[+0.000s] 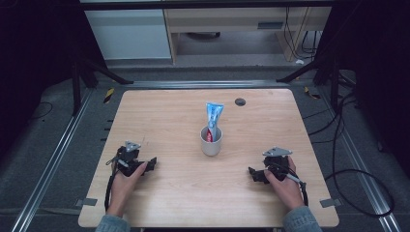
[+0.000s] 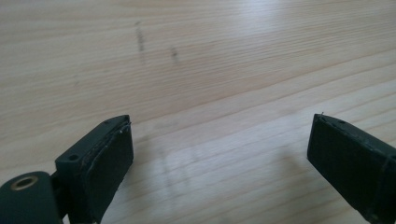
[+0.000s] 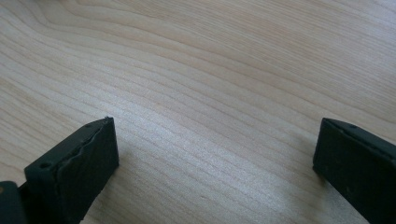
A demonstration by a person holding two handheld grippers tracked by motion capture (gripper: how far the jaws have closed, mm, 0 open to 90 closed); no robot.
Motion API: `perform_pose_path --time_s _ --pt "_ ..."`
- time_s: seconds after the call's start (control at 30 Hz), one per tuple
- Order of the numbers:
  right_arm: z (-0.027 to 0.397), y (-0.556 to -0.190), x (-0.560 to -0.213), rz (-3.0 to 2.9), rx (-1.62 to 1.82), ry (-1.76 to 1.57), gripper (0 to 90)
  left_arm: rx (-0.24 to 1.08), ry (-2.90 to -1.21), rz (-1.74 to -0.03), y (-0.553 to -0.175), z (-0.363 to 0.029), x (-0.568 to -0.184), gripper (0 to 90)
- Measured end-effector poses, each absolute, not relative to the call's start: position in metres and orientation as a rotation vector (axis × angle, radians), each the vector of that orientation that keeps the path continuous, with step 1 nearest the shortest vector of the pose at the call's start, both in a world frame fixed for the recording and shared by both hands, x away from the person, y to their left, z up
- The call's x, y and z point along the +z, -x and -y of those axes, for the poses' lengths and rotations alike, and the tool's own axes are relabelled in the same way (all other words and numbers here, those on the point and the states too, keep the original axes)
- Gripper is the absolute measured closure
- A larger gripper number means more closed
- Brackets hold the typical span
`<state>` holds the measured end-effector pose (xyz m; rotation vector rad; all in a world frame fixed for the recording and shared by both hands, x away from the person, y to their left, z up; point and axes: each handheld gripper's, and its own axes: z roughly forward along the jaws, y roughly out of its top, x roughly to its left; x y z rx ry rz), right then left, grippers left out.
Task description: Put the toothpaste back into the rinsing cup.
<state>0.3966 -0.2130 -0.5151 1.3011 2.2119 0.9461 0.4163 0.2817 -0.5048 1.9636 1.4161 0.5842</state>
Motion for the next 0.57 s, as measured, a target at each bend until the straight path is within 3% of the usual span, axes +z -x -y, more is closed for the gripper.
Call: perform_pose_path --time_s 0.57 --pt "0.2128 -0.3967 -0.5151 -2.212 0.946 -1.299 0.3 0.626 -1.972 -1.440 -0.4258 -0.2881 -0.5095 0.0"
